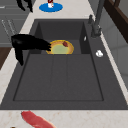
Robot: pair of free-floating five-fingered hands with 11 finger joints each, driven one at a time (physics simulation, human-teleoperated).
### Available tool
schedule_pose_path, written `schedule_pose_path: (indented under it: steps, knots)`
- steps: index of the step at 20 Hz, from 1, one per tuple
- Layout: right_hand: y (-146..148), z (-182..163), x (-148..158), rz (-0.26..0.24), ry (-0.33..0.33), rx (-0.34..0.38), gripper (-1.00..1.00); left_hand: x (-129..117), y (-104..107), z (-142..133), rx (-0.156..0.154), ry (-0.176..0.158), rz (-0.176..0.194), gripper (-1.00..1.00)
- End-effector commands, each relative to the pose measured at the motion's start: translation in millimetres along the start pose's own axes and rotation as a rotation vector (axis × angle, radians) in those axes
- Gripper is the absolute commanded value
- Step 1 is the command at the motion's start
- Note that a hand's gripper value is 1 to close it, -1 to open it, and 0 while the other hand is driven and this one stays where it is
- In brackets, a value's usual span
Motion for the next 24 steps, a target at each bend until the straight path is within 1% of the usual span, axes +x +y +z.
schedule_pose_path:
  steps: [1,3,4,7,9,12,14,17,22,24]
  knots:
    - [-2,9,4,0.049,-0.029,-0.082,-1.00,0,0,0,0.000,0.000,0.000,0.00]
    - [-6,17,8,0.061,-0.014,-0.119,-1.00,0,0,0,0.000,0.000,0.000,0.00]
    - [-8,15,16,0.060,0.005,-0.128,-1.00,0,0,0,0.000,0.000,0.000,0.00]
    - [-19,8,26,0.044,0.007,-0.123,-1.00,0,0,0,0.000,0.000,0.000,0.00]
    - [-28,-7,39,0.054,0.019,-0.108,-1.00,0,0,0,0.000,0.000,0.000,0.00]
    - [-37,-25,50,0.040,0.016,-0.090,-1.00,0,0,0,0.000,0.000,0.000,0.00]
    - [-50,-36,59,0.056,0.020,-0.103,-1.00,0,0,0,0.000,0.000,0.000,0.00]
    - [-67,-53,69,0.062,0.024,-0.117,-1.00,0,0,0,0.000,0.000,0.000,0.00]
    - [-94,-85,79,0.051,0.034,-0.114,-1.00,0,0,0,0.000,0.000,0.000,0.00]
    - [-104,-97,77,0.045,0.049,-0.134,-1.00,0,0,0,0.000,0.000,0.000,0.00]
